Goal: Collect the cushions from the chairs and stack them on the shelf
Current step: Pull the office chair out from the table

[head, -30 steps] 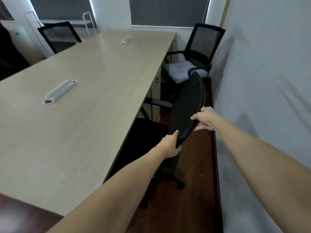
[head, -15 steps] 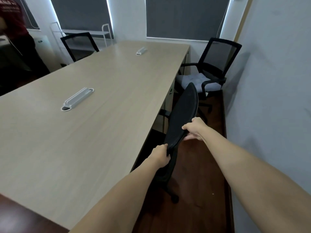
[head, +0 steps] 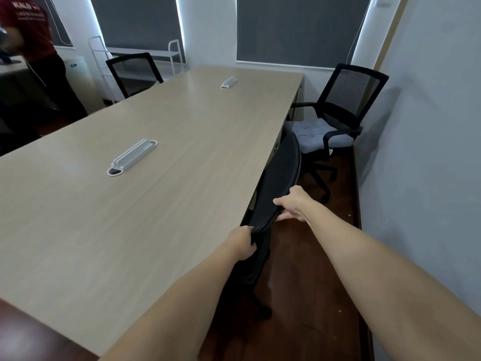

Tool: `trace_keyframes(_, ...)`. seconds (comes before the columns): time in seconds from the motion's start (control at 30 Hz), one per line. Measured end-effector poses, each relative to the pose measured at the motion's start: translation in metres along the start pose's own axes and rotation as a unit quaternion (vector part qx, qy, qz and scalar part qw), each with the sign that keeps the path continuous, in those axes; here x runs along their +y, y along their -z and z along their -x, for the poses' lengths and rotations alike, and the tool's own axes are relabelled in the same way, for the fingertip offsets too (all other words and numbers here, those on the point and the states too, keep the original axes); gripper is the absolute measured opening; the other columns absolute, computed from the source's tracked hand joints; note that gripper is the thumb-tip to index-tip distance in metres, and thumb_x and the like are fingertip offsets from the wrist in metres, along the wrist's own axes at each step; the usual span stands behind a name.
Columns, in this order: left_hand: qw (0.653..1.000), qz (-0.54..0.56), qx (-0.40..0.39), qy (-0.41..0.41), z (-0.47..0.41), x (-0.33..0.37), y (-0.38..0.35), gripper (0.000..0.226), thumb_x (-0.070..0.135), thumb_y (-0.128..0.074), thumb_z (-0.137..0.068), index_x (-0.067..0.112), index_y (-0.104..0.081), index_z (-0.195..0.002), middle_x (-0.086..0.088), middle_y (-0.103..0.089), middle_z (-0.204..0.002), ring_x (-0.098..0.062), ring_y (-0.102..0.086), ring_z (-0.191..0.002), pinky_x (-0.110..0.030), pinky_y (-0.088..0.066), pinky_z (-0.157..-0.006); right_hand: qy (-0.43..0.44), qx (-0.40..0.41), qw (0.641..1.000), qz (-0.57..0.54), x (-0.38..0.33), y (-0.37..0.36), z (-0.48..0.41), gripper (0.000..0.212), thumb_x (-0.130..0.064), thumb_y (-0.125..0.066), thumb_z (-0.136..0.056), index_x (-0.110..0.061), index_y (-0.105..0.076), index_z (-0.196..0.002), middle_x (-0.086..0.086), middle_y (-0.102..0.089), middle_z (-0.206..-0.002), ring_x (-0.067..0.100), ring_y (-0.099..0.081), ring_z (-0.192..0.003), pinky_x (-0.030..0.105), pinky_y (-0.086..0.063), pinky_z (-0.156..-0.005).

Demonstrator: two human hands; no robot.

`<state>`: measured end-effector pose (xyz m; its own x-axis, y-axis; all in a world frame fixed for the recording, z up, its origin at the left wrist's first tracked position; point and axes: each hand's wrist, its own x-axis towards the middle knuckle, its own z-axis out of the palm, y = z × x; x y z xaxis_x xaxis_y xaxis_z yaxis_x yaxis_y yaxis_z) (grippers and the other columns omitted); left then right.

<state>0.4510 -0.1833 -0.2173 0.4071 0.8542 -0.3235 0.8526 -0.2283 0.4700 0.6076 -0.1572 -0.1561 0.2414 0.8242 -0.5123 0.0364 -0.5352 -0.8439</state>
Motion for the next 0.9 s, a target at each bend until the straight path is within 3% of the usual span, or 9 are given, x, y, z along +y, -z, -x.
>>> trace_keyframes(0.2, 0.999, -0.023, -0.024, -0.012, -0.001, 0.001, 0.005, 0.048, 0.013, -0.052, -0.089, 0.007, -0.048, -0.137, -0.017, -0.061, -0.126, -0.034, -0.058, -0.117, -0.036, -0.047, -0.094, -0.015, 0.010, 1.000, 0.017, -0.004, 0.001, -0.003, 0.046, 0.006, -0.056, -0.089, 0.009, -0.037, -0.132, 0.023, -0.047, -0.139, 0.045, -0.065, -0.101, 0.048, -0.058, -0.078)
trace_keyframes(0.33, 0.993, -0.064, -0.099, -0.007, -0.004, -0.001, 0.022, 0.056, 0.014, -0.058, -0.086, 0.005, -0.043, -0.140, -0.015, -0.056, -0.132, -0.032, -0.055, -0.122, -0.035, -0.048, -0.096, -0.006, 0.001, 0.999, 0.034, -0.004, 0.006, 0.007, 0.048, -0.002, -0.062, -0.089, 0.002, -0.039, -0.131, 0.026, -0.056, -0.129, 0.041, -0.067, -0.093, 0.046, -0.057, -0.080)
trace_keyframes(0.43, 0.982, -0.085, -0.171, 0.006, -0.014, -0.004, 0.048, 0.046, 0.007, -0.054, -0.084, 0.005, -0.054, -0.130, -0.013, -0.066, -0.116, -0.028, -0.065, -0.109, -0.033, -0.053, -0.079, -0.019, -0.012, 0.996, 0.086, -0.007, 0.021, 0.017, 0.068, -0.015, -0.059, -0.093, -0.008, -0.022, -0.150, 0.028, -0.054, -0.132, 0.041, -0.065, -0.105, 0.041, -0.054, -0.081)
trace_keyframes(0.47, 0.981, -0.076, -0.180, 0.022, -0.016, -0.004, 0.059, 0.044, 0.006, -0.052, -0.086, 0.009, -0.055, -0.130, -0.012, -0.067, -0.117, -0.024, -0.068, -0.103, -0.034, -0.054, -0.081, -0.027, -0.015, 0.996, 0.088, -0.007, 0.028, 0.019, 0.070, -0.017, -0.057, -0.095, -0.008, -0.017, -0.151, 0.029, -0.051, -0.136, 0.040, -0.063, -0.111, 0.041, -0.053, -0.083)
trace_keyframes(0.6, 0.994, -0.015, -0.100, 0.028, -0.036, 0.023, 0.097, 0.045, 0.005, -0.045, -0.090, 0.013, -0.053, -0.133, -0.009, -0.066, -0.123, -0.017, -0.063, -0.093, -0.038, -0.051, -0.092, -0.038, 0.021, 0.995, 0.092, -0.004, 0.072, 0.025, 0.060, -0.018, -0.055, -0.096, -0.003, -0.028, -0.147, 0.027, -0.051, -0.137, 0.037, -0.061, -0.116, 0.042, -0.052, -0.087)
trace_keyframes(0.77, 0.999, 0.013, 0.017, -0.029, -0.078, 0.097, 0.128, 0.041, 0.007, -0.046, -0.091, 0.008, -0.056, -0.131, -0.015, -0.062, -0.128, -0.030, -0.059, -0.118, -0.038, -0.050, -0.095, -0.069, 0.088, 0.987, 0.114, 0.001, 0.148, 0.021, 0.054, -0.022, -0.058, -0.094, -0.001, -0.040, -0.140, 0.023, -0.055, -0.131, 0.034, -0.062, -0.112, 0.043, -0.053, -0.087)
trace_keyframes(0.83, 0.996, 0.002, 0.058, -0.073, -0.099, 0.133, 0.134, 0.036, 0.008, -0.047, -0.091, 0.007, -0.061, -0.125, -0.015, -0.062, -0.127, -0.030, -0.057, -0.121, -0.034, -0.047, -0.097, -0.071, 0.107, 0.985, 0.113, -0.005, 0.180, 0.015, 0.053, -0.023, -0.059, -0.093, -0.001, -0.041, -0.138, 0.021, -0.057, -0.128, 0.031, -0.063, -0.105, 0.042, -0.052, -0.085)
trace_keyframes(0.9, 0.991, -0.016, 0.078, -0.109, -0.128, 0.180, 0.129, 0.026, 0.008, -0.048, -0.090, 0.009, -0.066, -0.108, -0.012, -0.064, -0.115, -0.029, -0.057, -0.120, -0.032, -0.046, -0.097, -0.069, 0.127, 0.983, 0.115, -0.011, 0.223, 0.004, 0.052, -0.024, -0.059, -0.093, 0.001, -0.043, -0.135, 0.017, -0.061, -0.112, 0.025, -0.063, -0.087, 0.042, -0.052, -0.085)
